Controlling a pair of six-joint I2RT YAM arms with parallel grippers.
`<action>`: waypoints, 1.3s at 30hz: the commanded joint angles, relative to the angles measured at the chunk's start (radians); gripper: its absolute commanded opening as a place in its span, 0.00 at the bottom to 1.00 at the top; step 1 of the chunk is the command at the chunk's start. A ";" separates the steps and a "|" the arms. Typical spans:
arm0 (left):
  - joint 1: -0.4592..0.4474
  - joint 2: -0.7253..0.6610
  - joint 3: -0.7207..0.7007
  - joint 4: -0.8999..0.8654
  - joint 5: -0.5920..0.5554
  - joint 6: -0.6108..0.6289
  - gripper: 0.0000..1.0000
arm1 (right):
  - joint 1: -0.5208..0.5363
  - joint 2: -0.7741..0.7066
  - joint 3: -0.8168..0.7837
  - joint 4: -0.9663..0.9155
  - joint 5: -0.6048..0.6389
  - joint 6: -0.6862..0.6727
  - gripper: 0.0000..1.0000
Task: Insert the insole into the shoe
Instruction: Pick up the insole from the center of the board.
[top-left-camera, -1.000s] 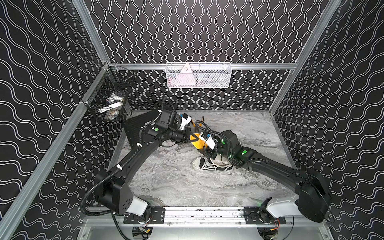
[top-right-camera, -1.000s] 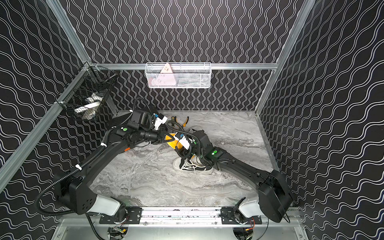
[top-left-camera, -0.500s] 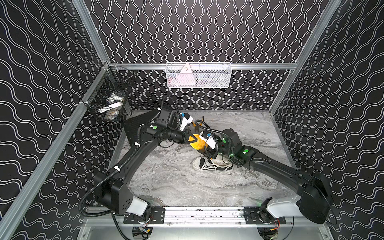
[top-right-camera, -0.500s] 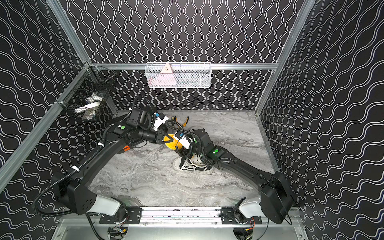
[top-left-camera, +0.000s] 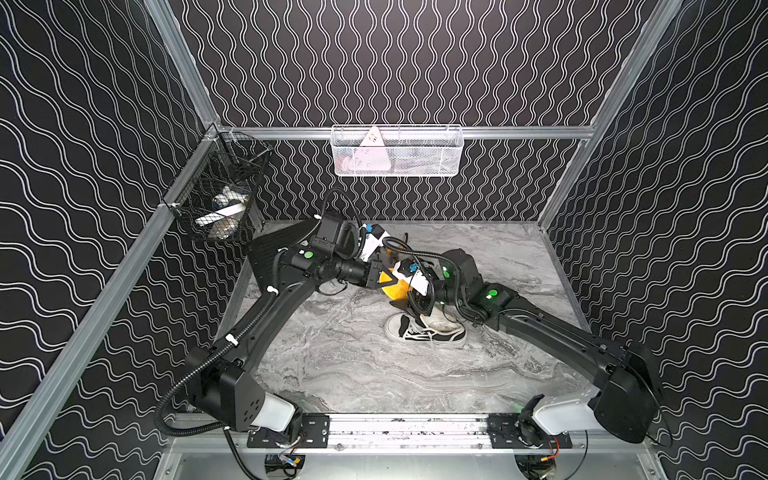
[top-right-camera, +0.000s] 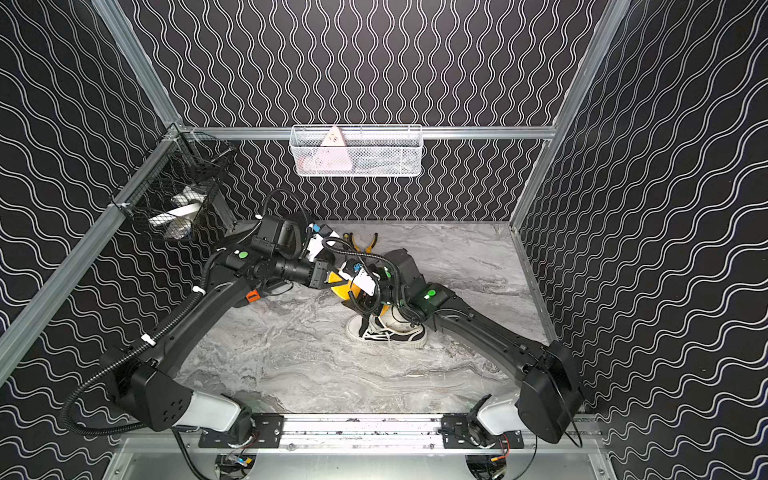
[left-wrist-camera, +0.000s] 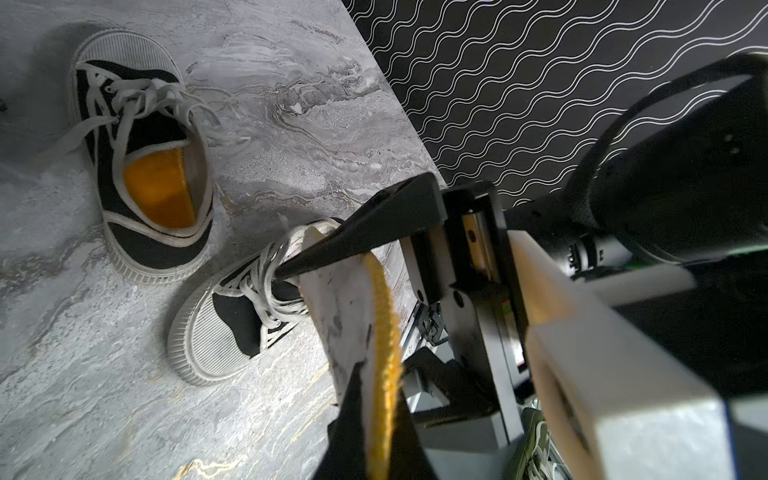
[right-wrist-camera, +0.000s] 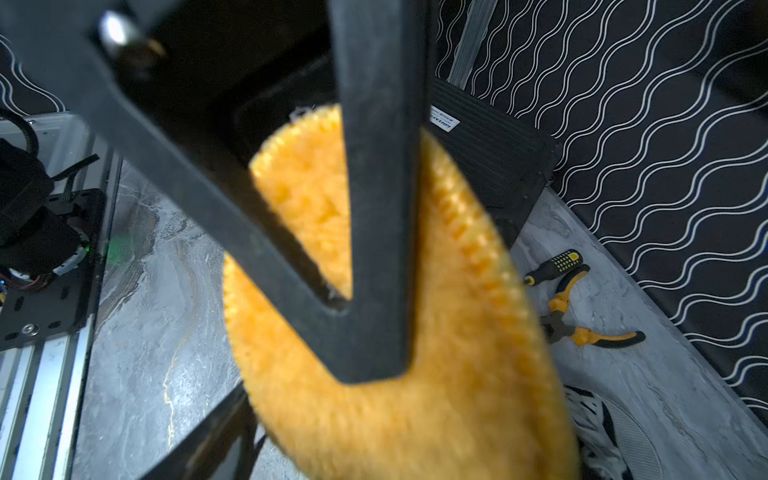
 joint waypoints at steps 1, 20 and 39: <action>0.004 -0.005 0.012 0.000 -0.020 0.005 0.00 | 0.001 -0.006 0.000 -0.007 -0.047 -0.005 0.78; 0.002 -0.007 0.017 -0.011 -0.033 0.068 0.00 | -0.009 -0.065 -0.029 -0.020 0.014 0.045 0.77; -0.060 0.040 0.100 -0.100 0.005 0.298 0.00 | -0.203 -0.030 0.100 -0.187 -0.398 0.045 0.48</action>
